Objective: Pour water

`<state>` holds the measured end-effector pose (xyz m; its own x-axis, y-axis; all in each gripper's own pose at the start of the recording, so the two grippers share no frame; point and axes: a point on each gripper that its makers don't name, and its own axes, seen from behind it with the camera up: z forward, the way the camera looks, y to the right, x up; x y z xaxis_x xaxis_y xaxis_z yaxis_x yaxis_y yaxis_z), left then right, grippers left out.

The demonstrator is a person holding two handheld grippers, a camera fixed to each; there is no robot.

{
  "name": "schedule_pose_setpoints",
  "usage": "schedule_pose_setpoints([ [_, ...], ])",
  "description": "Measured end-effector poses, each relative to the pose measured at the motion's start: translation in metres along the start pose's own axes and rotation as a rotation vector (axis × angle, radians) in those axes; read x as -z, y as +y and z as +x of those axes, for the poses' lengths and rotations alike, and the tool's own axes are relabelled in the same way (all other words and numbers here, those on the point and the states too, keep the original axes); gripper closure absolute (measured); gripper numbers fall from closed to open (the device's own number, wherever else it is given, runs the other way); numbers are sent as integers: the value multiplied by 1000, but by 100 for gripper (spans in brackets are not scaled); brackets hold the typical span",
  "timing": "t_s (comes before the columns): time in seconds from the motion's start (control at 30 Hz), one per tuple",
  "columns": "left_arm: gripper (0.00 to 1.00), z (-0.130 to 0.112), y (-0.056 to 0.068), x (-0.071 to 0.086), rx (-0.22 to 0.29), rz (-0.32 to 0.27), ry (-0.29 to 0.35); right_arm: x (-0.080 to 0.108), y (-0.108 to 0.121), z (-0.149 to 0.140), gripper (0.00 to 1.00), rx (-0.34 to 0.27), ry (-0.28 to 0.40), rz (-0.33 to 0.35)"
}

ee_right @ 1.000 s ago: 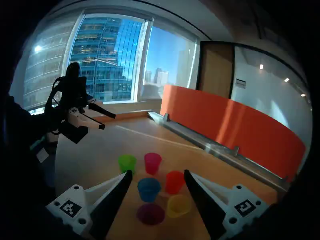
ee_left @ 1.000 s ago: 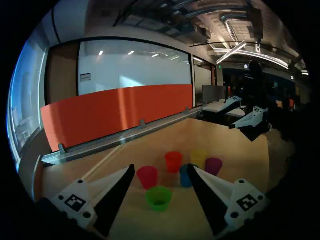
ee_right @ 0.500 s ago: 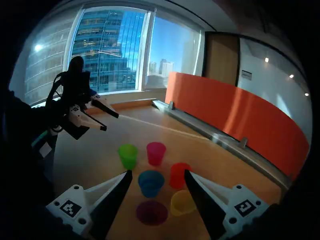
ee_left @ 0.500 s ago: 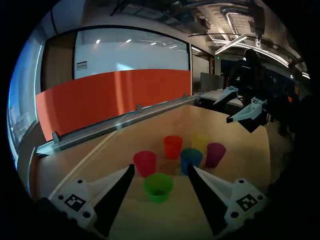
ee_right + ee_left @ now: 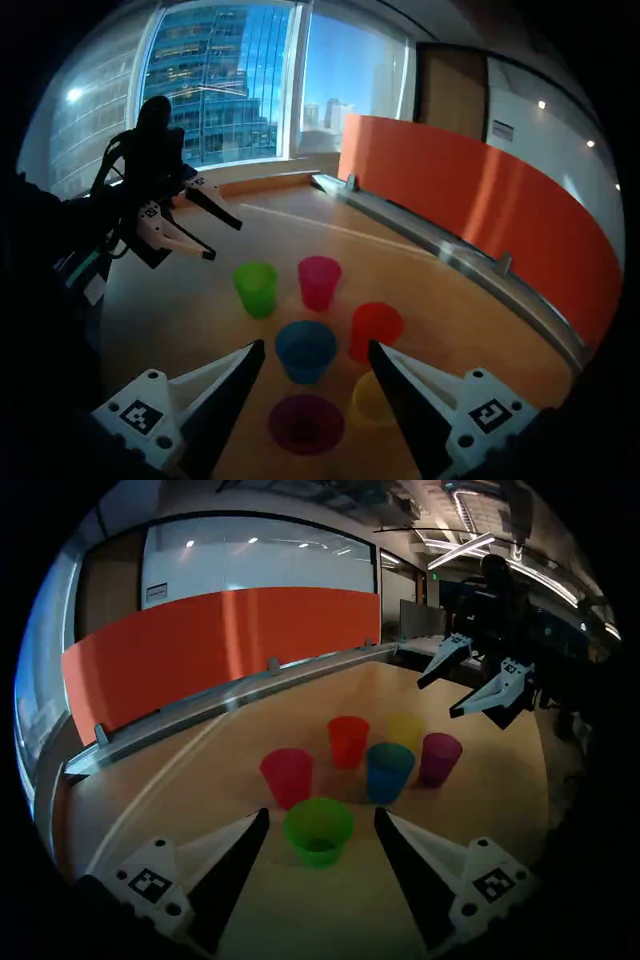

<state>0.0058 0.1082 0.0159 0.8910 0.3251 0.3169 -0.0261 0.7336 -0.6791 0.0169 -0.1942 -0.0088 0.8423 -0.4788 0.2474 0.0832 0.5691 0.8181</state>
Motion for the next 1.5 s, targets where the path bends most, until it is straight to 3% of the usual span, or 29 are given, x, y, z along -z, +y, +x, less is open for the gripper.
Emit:
schedule_pose_setpoints([
  [0.87,2,-59,-6,-40,1,-27,-138,-54,-4,-44,0,-17,-129,46],
  [1.5,2,-67,-3,-69,14,-70,-161,-82,-4,-61,0,-23,-201,59],
])
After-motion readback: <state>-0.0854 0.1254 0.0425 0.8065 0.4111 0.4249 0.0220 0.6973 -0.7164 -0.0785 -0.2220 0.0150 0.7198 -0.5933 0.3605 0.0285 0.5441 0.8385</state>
